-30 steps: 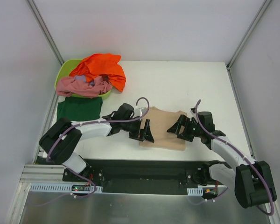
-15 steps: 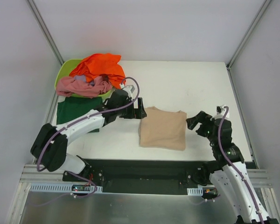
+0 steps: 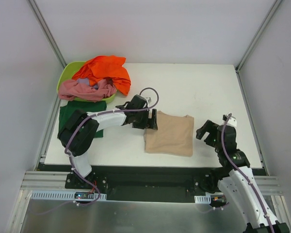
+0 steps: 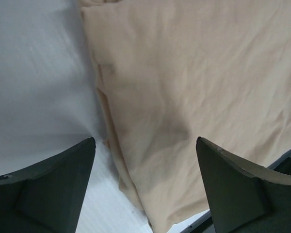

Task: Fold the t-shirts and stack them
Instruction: Put the neatly folded tshirt into the corner of the board with the left arm

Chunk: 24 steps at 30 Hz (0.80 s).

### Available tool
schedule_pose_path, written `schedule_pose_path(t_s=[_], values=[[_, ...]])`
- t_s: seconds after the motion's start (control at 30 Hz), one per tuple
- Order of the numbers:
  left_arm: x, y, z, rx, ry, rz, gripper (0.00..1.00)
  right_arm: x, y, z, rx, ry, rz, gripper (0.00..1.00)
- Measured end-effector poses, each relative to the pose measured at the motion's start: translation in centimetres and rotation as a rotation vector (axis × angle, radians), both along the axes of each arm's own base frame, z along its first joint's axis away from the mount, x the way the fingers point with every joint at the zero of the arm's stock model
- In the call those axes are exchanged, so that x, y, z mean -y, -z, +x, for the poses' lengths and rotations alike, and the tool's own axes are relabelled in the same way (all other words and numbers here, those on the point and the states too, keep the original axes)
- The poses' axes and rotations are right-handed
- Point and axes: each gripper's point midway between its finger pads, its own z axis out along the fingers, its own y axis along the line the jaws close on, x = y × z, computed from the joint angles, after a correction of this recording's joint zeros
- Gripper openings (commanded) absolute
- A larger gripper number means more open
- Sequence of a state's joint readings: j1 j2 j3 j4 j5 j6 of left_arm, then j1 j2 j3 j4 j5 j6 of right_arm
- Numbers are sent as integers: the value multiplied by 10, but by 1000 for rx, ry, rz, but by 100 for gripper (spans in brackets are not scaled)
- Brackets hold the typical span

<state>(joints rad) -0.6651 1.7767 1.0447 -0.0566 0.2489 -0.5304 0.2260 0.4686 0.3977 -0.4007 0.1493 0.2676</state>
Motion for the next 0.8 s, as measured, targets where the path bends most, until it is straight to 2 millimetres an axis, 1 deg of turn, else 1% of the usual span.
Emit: schedule_pose_path(t_s=[0.03, 0.17, 0.23, 0.27, 0.3, 0.43, 0.5, 0.63, 0.7, 0.8], values=[[3, 3, -4, -7, 12, 5, 83, 0, 3, 0, -15, -1, -5, 96], [17, 4, -15, 8, 49, 20, 80, 1, 11, -1, -50, -6, -20, 96], [22, 6, -23, 17, 66, 43, 74, 1, 12, -1, -55, -7, -23, 96], [23, 7, -27, 24, 68, 58, 68, 1, 12, -1, -55, -8, -25, 96], [24, 9, -29, 28, 65, 73, 66, 1, 11, -1, -54, -9, -25, 96], [22, 13, -33, 29, 34, 111, 65, 1, 7, -1, -33, -10, -23, 96], [19, 15, -31, 23, 4, 129, 65, 1, 6, -1, -24, -8, -22, 96], [21, 16, -29, 16, -24, 162, 63, 2, 5, -1, -20, -7, -22, 96], [22, 17, -30, 23, -32, 196, 56, 2, 5, -1, -19, -3, -24, 96], [23, 19, -31, 39, -37, 249, 41, 8, 5, -2, -13, 26, -39, 96]])
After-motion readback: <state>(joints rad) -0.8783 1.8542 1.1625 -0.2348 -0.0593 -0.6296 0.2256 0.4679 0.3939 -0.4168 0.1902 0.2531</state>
